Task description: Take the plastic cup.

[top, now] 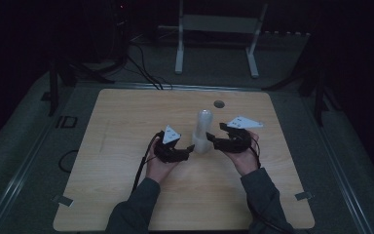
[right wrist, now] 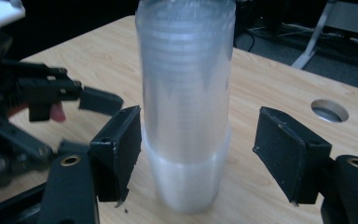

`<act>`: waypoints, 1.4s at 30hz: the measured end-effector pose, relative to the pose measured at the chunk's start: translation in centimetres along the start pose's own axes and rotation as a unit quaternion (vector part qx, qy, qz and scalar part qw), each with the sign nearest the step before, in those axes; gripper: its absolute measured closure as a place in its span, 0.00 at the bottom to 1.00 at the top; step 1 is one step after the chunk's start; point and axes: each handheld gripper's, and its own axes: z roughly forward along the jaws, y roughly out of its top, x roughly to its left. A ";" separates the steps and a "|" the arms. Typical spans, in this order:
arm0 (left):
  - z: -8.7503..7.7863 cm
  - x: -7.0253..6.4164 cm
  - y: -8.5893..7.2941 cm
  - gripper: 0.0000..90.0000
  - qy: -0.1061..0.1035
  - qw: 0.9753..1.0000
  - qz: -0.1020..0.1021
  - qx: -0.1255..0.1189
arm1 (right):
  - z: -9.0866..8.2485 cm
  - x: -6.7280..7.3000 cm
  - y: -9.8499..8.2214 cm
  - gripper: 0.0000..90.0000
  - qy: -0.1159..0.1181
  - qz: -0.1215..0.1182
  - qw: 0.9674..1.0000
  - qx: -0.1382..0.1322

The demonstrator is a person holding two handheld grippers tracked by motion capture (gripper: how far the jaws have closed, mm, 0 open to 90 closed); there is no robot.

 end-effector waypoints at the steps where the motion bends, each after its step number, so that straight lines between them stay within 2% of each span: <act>1: 0.3 -0.2 0.3 0.32 -0.004 1.000 0.005 -0.003 | 0.1 0.0 0.2 0.35 0.001 0.000 1.000 -0.002; 9: 1.9 -1.0 0.7 0.31 -0.009 1.000 0.008 -0.011 | 1.2 0.2 1.6 0.34 0.009 0.002 1.000 -0.009; 16: 2.8 -1.4 0.9 0.26 0.004 1.000 0.007 -0.017 | 1.9 0.5 1.8 0.31 0.008 0.000 1.000 -0.009; 25: 3.8 -1.6 1.3 0.24 -0.002 1.000 0.005 -0.020 | 2.4 0.2 2.0 0.30 0.005 -0.003 1.000 -0.014; 31: 4.4 -1.7 1.3 0.24 0.001 1.000 0.005 -0.025 | 2.9 0.0 2.1 0.29 0.008 -0.006 1.000 -0.015; 33: 4.6 -1.6 1.3 0.23 0.004 1.000 0.008 -0.026 | 3.1 0.0 2.1 0.30 0.008 0.000 1.000 -0.014; 42: 4.9 -1.5 1.2 0.23 0.006 0.999 0.002 -0.038 | 3.7 0.3 2.2 0.38 0.014 0.007 1.000 -0.021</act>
